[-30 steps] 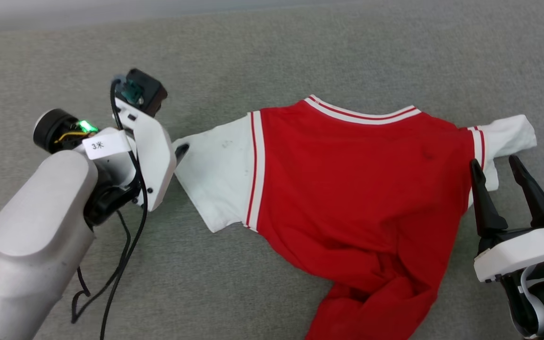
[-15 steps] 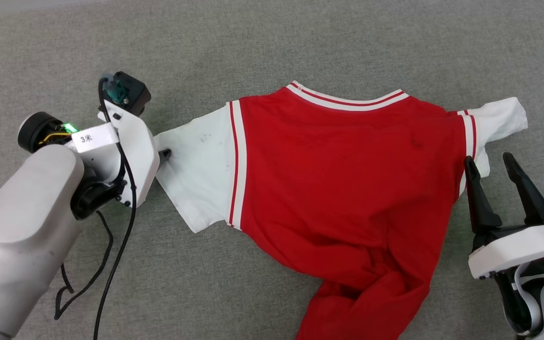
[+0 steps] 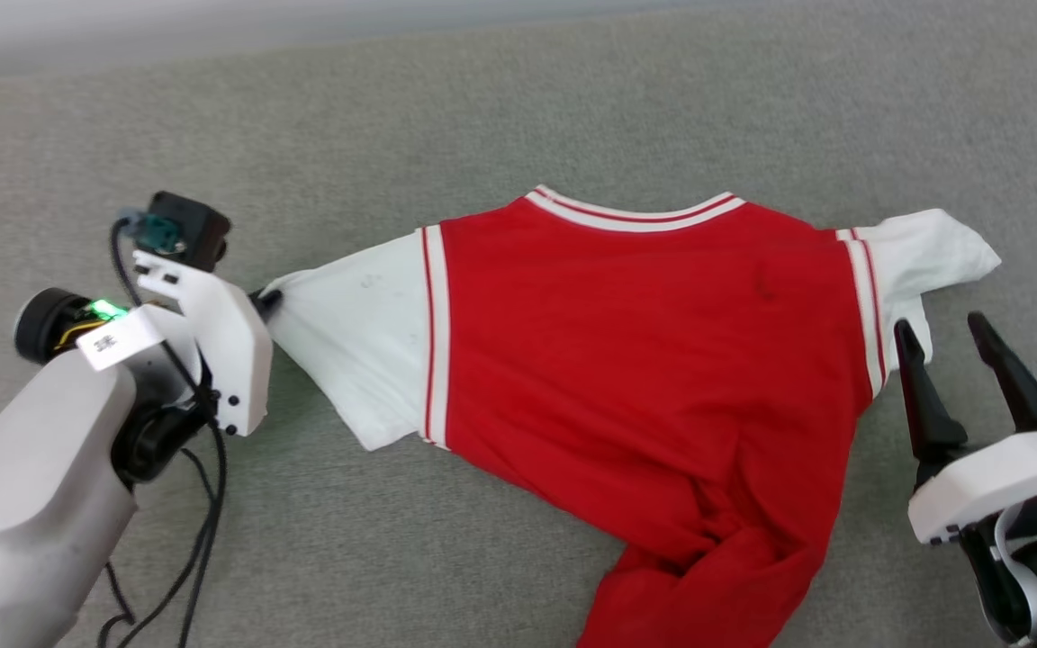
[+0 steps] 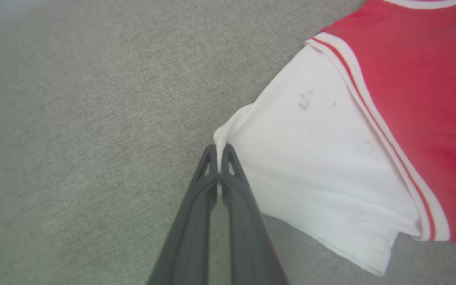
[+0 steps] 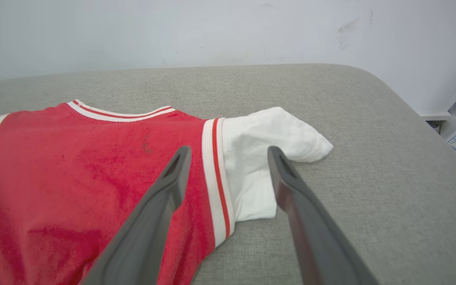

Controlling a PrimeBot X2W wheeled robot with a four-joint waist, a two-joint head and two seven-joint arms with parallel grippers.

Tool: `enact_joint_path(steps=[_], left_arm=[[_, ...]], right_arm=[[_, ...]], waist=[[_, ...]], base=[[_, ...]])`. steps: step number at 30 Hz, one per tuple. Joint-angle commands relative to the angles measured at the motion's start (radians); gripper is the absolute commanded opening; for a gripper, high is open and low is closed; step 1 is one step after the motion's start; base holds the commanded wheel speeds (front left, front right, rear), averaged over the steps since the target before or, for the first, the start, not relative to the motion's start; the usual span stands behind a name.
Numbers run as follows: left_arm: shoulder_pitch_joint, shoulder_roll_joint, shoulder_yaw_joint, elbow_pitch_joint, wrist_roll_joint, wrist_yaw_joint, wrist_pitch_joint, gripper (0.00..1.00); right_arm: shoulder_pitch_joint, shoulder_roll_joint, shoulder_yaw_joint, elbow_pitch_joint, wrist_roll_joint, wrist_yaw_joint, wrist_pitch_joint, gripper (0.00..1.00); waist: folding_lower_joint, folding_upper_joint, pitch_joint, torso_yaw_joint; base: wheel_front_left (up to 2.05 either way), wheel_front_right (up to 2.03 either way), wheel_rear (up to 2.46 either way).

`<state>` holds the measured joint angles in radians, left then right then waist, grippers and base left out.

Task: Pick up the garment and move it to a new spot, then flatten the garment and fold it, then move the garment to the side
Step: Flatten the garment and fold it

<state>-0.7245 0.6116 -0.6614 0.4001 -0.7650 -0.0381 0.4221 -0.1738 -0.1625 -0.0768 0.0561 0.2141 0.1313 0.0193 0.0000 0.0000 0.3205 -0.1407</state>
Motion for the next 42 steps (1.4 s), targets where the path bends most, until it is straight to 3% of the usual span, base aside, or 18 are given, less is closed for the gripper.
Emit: enact_joint_path(steps=[1, 9, 14, 23, 28, 31, 36, 42], left_arm=[[0.023, 0.015, 0.014, -0.018, 0.006, 0.019, -0.021, 0.0], [0.198, 0.079, 0.066, -0.227, -0.03, 0.118, -0.091, 0.0], [0.33, 0.105, 0.098, -0.386, -0.078, 0.17, -0.122, 0.0], [0.415, 0.142, 0.103, -0.599, -0.062, 0.234, -0.132, 0.0], [0.4, 0.148, 0.093, -0.679, -0.037, 0.254, -0.119, 0.0], [0.384, 0.148, 0.089, -0.707, -0.026, 0.257, -0.113, 0.0], [0.355, 0.136, 0.075, -0.732, -0.004, 0.251, -0.109, 0.0], [0.324, 0.117, 0.061, -0.739, 0.014, 0.245, -0.106, 0.0]], right_arm=[[0.019, -0.011, -0.001, 0.004, 0.003, -0.001, 0.012, 1.0], [0.055, -0.036, 0.006, 0.016, 0.001, -0.001, 0.118, 1.0], [0.036, -0.085, 0.022, 0.002, 0.008, -0.001, 0.225, 1.0], [-0.129, -0.25, 0.048, -0.031, 0.123, -0.001, 0.613, 1.0], [-0.276, -0.357, 0.027, 0.004, 0.164, -0.001, 0.869, 1.0], [-0.36, -0.381, 0.008, 0.048, 0.17, -0.001, 0.959, 1.0], [-0.467, -0.408, -0.03, 0.139, 0.154, -0.001, 1.056, 1.0], [-0.506, -0.417, -0.047, 0.217, 0.125, -0.001, 1.086, 1.0]], waist=[[0.0, 0.0, -0.032, 0.025], [0.0, 0.0, -0.099, 0.08], [0.0, 0.0, -0.101, 0.11], [0.0, 0.0, -0.017, 0.174], [0.0, 0.0, 0.062, 0.214], [0.0, 0.0, 0.102, 0.238], [0.0, 0.0, 0.151, 0.28], [0.0, 0.0, 0.185, 0.312]], base=[[0.0, 0.0, 0.0], [0.0, 0.0, 0.0], [0.0, 0.0, 0.0], [0.0, 0.0, 0.0], [0.0, 0.0, 0.0], [0.0, 0.0, 0.0], [0.0, 0.0, 0.0], [0.0, 0.0, 0.0]])
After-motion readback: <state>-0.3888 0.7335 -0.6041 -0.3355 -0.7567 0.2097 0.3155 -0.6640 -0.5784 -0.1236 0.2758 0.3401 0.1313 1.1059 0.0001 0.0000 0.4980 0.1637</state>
